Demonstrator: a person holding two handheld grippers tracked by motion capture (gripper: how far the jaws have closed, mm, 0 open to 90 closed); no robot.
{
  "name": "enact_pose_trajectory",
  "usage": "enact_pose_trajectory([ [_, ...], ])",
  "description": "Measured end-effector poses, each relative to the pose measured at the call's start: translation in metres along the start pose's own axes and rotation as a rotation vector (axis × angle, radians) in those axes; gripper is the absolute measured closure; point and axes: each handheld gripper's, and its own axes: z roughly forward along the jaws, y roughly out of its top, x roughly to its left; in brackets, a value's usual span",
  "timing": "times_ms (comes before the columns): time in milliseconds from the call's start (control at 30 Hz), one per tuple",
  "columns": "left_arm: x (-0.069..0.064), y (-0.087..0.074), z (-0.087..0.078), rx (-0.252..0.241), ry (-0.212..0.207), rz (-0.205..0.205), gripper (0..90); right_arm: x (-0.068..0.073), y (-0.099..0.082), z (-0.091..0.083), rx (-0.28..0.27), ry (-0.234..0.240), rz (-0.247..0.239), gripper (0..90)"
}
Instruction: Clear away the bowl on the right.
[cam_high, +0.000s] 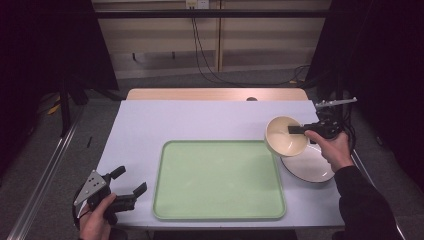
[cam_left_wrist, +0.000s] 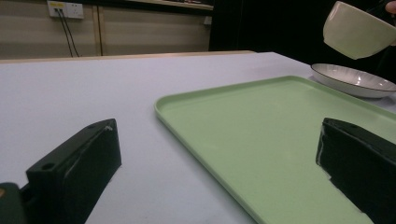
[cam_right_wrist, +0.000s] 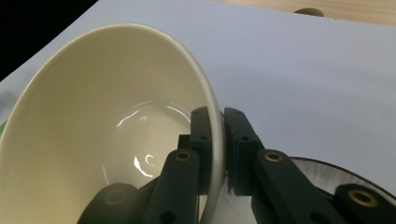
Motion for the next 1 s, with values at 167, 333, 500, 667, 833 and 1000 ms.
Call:
enact_pose_trajectory([
  [167, 0.000, 0.000, 0.000, -0.001, -0.001, -0.001, 0.0, 0.002, 0.004, 0.008, 0.012, -0.004, 0.002, 83.5],
  [333, 0.000, 0.000, 0.000, 0.000, -0.002, -0.001, 0.0, 0.003, 0.006, 0.014, 0.022, -0.004, 0.001, 83.5],
  [500, 0.001, 0.000, 0.000, 0.000, 0.001, 0.002, 0.0, 0.005, 0.009, 0.024, 0.035, 0.005, 0.006, 83.5],
  [667, 0.000, 0.000, 0.000, 0.000, -0.002, -0.001, 0.1, 0.005, 0.010, 0.031, 0.048, 0.009, -0.002, 83.4],
  [833, 0.000, 0.000, 0.000, 0.000, 0.000, -0.002, 0.1, 0.006, 0.013, 0.037, 0.041, 0.019, 0.008, 83.4],
  [1000, 0.000, 0.000, 0.000, -0.001, 0.000, -0.007, 0.0, 0.008, 0.017, 0.045, 0.053, 0.019, 0.010, 83.4],
])
